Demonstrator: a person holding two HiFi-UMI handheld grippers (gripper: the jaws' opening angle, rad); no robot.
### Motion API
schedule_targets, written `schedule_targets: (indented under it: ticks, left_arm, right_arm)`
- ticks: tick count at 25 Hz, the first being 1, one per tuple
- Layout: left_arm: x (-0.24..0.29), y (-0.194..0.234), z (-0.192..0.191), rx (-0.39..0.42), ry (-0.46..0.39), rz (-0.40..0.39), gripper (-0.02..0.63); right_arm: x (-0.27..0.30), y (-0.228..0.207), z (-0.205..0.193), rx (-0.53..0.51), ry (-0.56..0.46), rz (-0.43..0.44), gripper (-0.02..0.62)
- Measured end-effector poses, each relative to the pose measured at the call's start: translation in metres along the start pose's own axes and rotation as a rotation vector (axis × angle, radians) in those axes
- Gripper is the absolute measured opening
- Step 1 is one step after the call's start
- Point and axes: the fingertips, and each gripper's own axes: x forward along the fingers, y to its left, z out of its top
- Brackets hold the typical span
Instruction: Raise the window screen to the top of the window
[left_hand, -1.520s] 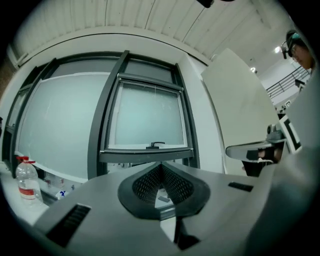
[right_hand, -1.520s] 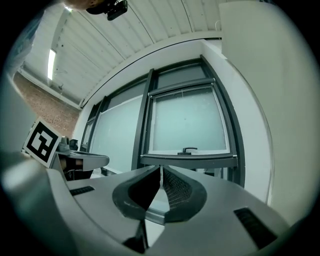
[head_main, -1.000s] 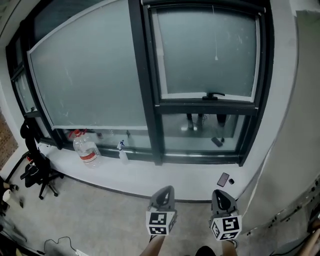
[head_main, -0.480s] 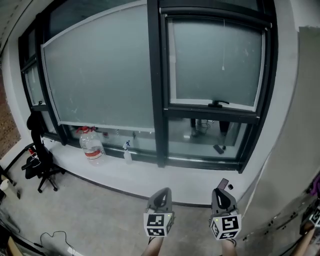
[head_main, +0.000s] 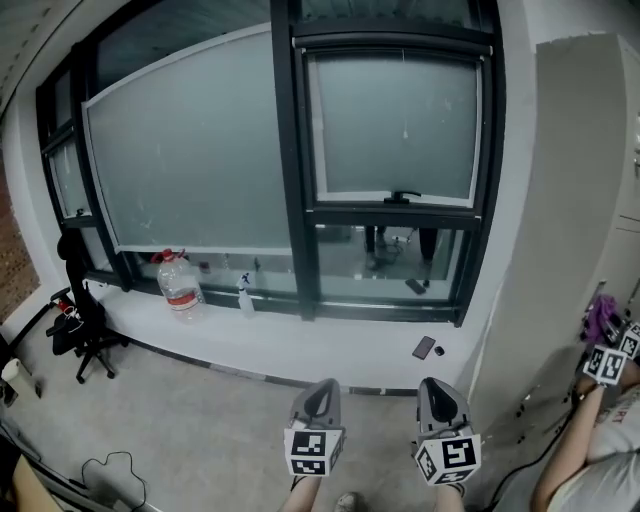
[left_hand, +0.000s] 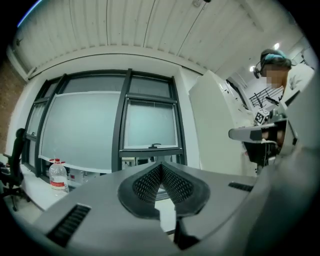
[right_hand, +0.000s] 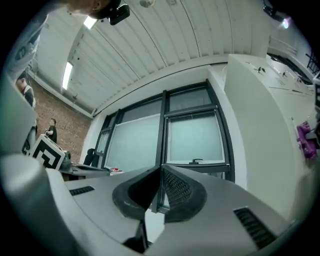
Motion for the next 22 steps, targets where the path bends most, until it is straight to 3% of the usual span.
schedule_targets:
  ticks: [6, 10, 13, 16, 22]
  left_arm:
    - [-0.082, -0.069, -0.006, -0.030, 0.024, -0.029, 0.005]
    - [-0.124, -0.099, 0.012, -0.010, 0.010, -0.050, 0.005]
    - [-0.139, -0.112, 0.027, -0.051, -0.021, -0.052, 0.005]
    - [-0.151, -0.129, 0.040, -0.108, -0.054, -0.072, 0.005]
    - [-0.173, -0.142, 0.048, -0.079, -0.067, -0.084, 0.005]
  right_arm:
    - [-0.107, 0.011, 0.001, 0.027, 0.015, 0.003, 0.023]
    - [-0.170, 0.019, 0.011, 0.046, 0.026, 0.022, 0.022]
    - [-0.207, 0.012, 0.018, 0.031, 0.036, -0.006, 0.023]
    - [-0.232, 0.008, 0.020, 0.033, 0.041, -0.031, 0.023]
    - [-0.240, 0.022, 0.027, 0.024, 0.032, 0.001, 0.022]
